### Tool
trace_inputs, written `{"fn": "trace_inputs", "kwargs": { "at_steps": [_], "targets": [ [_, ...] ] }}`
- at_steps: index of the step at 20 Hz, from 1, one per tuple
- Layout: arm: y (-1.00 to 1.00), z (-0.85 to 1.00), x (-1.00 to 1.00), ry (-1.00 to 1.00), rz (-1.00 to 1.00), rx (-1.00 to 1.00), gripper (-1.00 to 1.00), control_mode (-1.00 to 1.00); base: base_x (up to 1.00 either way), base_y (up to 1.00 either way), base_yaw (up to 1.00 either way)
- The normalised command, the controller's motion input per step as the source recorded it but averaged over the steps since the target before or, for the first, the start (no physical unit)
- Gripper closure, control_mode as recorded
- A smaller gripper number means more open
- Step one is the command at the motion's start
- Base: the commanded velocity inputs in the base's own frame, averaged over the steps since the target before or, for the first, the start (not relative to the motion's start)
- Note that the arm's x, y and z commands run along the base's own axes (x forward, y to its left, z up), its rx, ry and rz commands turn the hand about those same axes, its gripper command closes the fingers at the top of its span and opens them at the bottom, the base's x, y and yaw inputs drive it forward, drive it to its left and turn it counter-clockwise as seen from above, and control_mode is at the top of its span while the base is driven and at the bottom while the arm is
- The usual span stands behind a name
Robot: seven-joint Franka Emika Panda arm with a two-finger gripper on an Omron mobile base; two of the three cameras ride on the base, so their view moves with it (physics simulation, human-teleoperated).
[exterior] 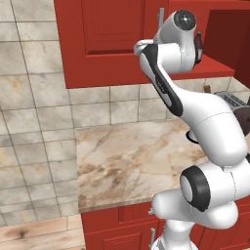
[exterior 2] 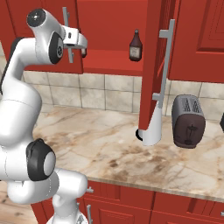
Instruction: Move the ketchup and ketchup from the cabinet to the dining counter.
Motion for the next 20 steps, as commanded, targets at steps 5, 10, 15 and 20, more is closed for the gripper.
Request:
{"fn": "trace_inputs", "kwargs": {
  "at_steps": [5,10,15,20],
  "targets": [
    [0.00,0.00,0.00,0.00,0.00,-0.01,1.00,-1.00,0.00,0.00,0.00],
    [0.08,-0.01,0.00,-0.01,0.00,-0.01,1.00,-1.00,0.00,0.00,0.00],
    [0.29,-0.03,0.00,-0.01,0.00,0.00,1.00,-1.00,0.00,0.00,0.00],
    [0.38,-0.02,-0.12,-0.05,0.02,0.00,1.00,-1.00,0.00,0.00,0.00]
  ]
}}
